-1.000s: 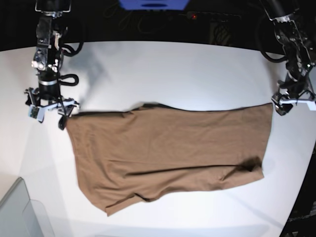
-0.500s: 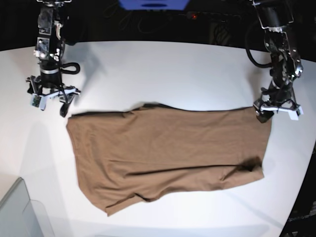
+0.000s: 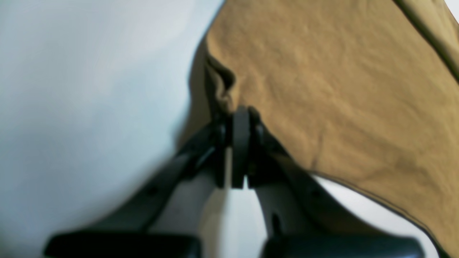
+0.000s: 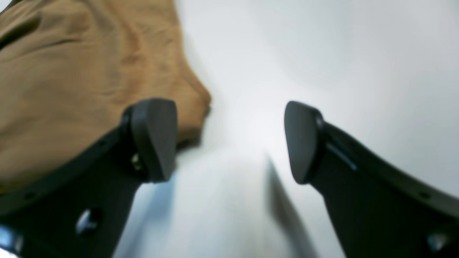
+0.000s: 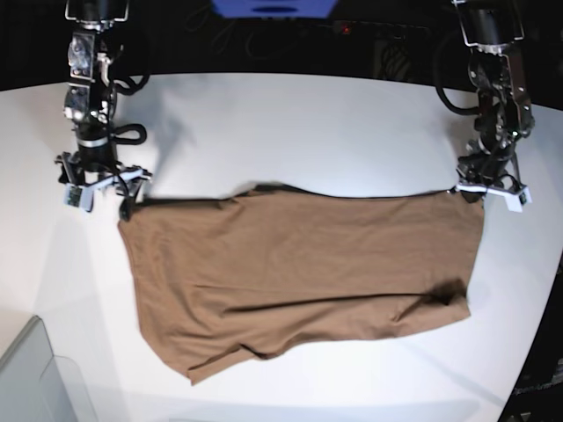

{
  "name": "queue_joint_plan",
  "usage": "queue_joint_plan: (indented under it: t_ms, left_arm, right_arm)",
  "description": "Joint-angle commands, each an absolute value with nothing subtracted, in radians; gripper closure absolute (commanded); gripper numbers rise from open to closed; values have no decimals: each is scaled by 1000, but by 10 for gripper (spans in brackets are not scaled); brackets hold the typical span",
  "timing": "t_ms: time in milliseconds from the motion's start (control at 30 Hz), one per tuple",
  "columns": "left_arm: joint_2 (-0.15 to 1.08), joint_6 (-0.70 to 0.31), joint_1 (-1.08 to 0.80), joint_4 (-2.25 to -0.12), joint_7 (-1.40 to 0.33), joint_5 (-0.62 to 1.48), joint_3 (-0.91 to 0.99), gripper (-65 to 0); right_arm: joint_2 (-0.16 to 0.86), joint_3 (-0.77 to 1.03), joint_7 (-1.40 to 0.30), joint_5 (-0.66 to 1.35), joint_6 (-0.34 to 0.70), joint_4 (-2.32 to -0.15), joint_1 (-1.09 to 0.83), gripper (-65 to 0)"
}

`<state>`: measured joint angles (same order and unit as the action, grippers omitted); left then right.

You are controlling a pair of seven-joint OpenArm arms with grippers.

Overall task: Layout the t-shirt on the table in an organized manner, then fold the t-shirt properly
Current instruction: 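Release the shirt and raise both grippers above its edge, then grasp the shirt edge with both grippers and drag it toward the robot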

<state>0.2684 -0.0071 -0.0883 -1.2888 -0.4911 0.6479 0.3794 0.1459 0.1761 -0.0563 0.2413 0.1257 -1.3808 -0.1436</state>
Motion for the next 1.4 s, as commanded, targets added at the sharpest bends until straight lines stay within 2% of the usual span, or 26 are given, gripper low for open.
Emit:
queue_joint_plan:
  t_ms: [0,233,300,367,533,567,867,1033,1200,1367]
  left_arm:
    - [278,-5,-81,-1299,-496,651,381,0]
    - [278,-5,-79,-1300,-496,651,381,-1]
    - [278,-5,-79,-1300,-496,651,381,-1]
    - [278,-5,-79,-1310,-496,651,381,-1]
    - [280,-5,-77,-1326,-496,657,383,-1]
    - [280,-5,-82,-1353,-496,659,384,-1]
    - [271,-5,-163,-1716,-499,661,490,-1]
    - [268,-5,-226,-1883,-503,662,555,-1]
    - [242,-5,-249,-1937,-504,653,595,-1]
    - [234,-5,-239,-1845,-504,651,588,-1]
  right_arm:
    - [150,177,-30,245,159,-1368,-124,-474]
    - [150,159,-30,245,222,-1241,-59,-471]
    - [151,159,-30,245,223,-1231,-54,-441]
    - [151,157,-28,245,225,-1242,-58,-350]
    - [150,159,-30,248,236,-1336,-77,-18]
    - [150,162,-30,246,242,-1371,-94,0]
    - [154,166,-30,245,245,-1865,-340,0]
    - [153,189,-30,245,245,-2031,-441,0]
    - [154,226,-62,243,245,-1995,-415,0]
    - [156,220,-320,242,259,-1894,-223,0]
